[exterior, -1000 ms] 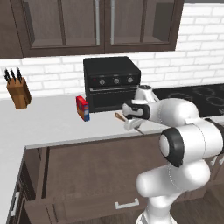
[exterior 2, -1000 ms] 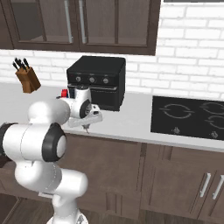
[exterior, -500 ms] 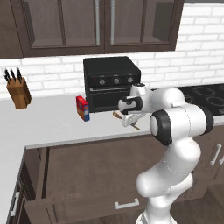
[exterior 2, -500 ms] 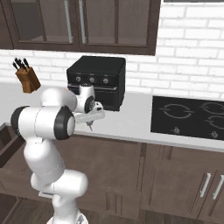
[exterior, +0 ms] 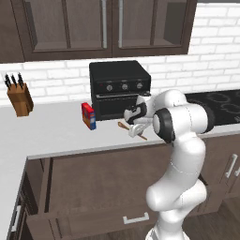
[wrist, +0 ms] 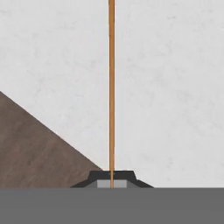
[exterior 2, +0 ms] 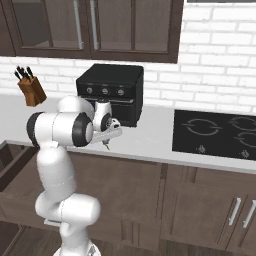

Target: Pick the wooden spoon from the drawer and place it on the counter.

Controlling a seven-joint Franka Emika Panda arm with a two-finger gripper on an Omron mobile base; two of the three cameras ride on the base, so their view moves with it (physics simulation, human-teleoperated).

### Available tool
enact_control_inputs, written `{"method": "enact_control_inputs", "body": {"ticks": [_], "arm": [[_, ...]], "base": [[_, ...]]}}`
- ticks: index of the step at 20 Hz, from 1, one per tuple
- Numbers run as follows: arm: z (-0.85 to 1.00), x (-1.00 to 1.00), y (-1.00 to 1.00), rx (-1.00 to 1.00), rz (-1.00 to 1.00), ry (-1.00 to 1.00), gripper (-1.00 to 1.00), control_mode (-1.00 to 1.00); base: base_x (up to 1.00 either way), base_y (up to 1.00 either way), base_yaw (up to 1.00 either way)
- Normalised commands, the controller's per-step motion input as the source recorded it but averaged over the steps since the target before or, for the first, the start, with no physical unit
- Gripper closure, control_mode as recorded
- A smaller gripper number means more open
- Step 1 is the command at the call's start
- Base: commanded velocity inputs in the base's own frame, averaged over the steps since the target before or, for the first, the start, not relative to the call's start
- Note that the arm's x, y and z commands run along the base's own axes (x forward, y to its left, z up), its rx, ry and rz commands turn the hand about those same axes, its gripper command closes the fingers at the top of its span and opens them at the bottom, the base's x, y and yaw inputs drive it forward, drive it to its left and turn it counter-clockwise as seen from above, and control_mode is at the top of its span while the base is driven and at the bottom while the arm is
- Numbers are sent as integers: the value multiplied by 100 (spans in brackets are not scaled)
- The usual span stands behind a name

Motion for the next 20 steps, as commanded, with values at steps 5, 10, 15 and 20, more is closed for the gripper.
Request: {"method": "enact_control_inputs", "body": {"ticks": [5,10,15,20], "arm": [[-24,44,0,0,6,0,100,-100],[-36,34,0,0,6,0,100,-100],[-21,7,0,0,4,-1,-100,-100],[41,-32,-3,0,2,-15,-100,-100]], "base": [[0,0,0],[0,0,0],[0,0,0],[0,0,0]]}}
